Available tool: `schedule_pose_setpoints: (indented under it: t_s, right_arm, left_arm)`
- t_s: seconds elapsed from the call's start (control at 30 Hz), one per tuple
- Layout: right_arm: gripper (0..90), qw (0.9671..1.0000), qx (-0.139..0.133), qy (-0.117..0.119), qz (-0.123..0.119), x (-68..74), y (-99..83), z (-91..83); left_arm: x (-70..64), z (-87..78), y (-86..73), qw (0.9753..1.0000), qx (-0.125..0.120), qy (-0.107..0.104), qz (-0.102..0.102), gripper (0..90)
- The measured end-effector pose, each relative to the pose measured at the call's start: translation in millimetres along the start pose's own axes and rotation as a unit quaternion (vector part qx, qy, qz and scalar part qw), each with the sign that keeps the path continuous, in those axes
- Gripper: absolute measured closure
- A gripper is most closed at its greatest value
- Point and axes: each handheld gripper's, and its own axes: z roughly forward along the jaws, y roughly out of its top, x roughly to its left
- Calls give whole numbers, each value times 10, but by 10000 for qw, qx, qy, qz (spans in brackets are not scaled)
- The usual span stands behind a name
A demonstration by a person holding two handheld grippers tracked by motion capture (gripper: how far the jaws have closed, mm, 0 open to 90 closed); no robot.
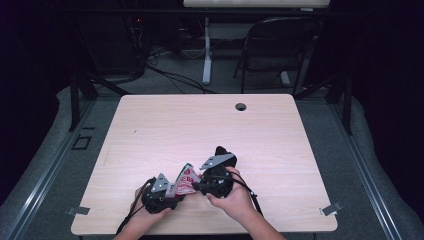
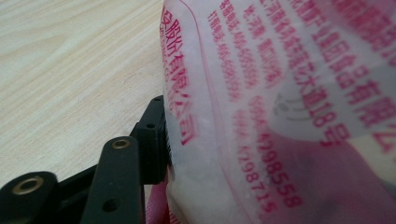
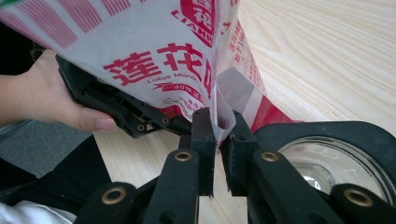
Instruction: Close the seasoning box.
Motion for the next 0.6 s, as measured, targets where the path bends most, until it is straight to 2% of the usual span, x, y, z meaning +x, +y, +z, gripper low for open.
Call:
schedule_pose_setpoints:
  t_s: [0.6]
  right_arm:
    - [835, 10000, 27, 37, 13, -22, -1, -6]
  left_arm:
    - [-26, -2, 4, 10000, -30, 85, 27, 578]
